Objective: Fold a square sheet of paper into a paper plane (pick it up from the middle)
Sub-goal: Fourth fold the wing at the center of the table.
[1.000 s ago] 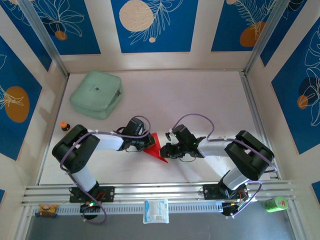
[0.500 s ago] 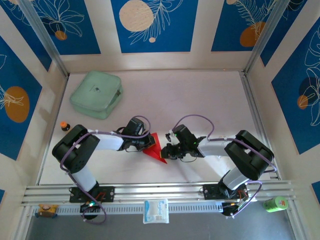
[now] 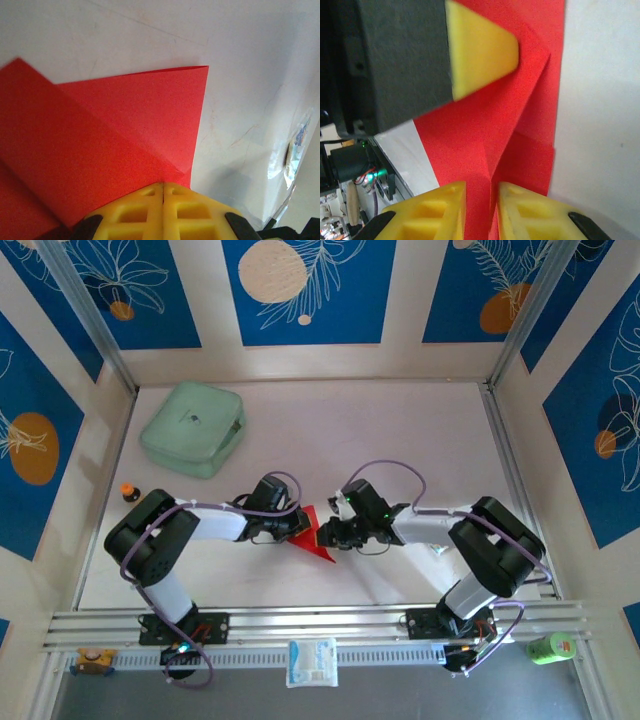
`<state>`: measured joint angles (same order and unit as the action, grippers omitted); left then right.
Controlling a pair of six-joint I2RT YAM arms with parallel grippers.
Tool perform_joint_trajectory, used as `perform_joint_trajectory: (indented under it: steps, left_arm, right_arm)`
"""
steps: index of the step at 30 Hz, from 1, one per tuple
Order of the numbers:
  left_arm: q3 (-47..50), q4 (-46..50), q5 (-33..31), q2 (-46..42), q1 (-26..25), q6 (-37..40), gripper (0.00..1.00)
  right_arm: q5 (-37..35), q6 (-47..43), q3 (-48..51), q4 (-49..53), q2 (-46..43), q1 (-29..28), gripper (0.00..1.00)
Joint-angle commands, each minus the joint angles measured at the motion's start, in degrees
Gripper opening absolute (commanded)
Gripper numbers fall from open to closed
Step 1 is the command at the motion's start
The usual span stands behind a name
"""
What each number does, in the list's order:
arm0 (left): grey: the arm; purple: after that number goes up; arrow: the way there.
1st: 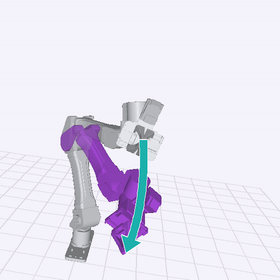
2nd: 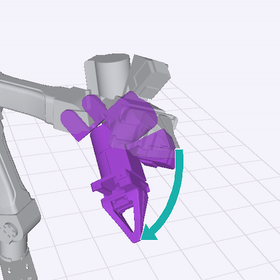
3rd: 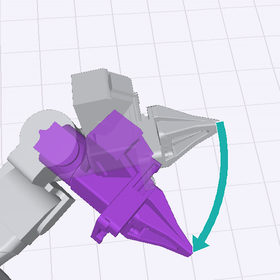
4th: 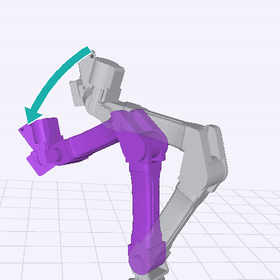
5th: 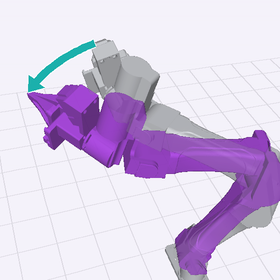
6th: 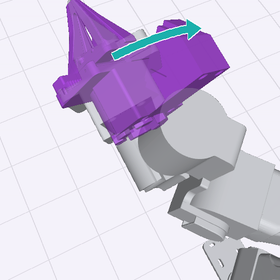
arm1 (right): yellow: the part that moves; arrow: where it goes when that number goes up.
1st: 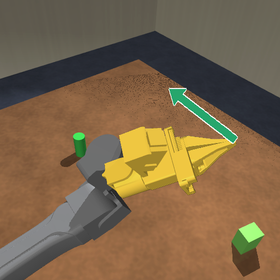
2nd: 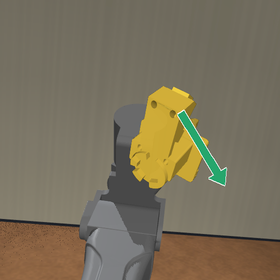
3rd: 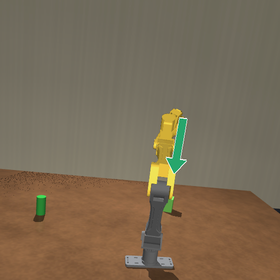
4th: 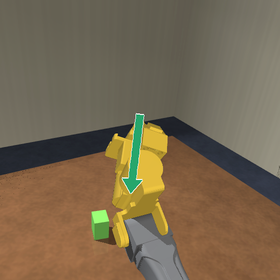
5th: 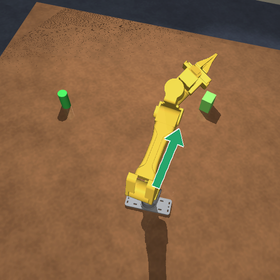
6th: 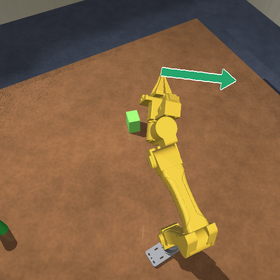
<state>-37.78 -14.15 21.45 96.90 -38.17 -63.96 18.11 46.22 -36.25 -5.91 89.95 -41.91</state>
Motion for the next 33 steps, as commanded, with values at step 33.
perform_joint_trajectory:
  steps: [33]
  left_arm:
    - [1.93, 1.68, -0.62, 1.47, -0.49, 0.09, 0.03]
  right_arm:
    - [4.04, 1.5, 5.96, -2.28, 0.76, -1.59, 0.07]
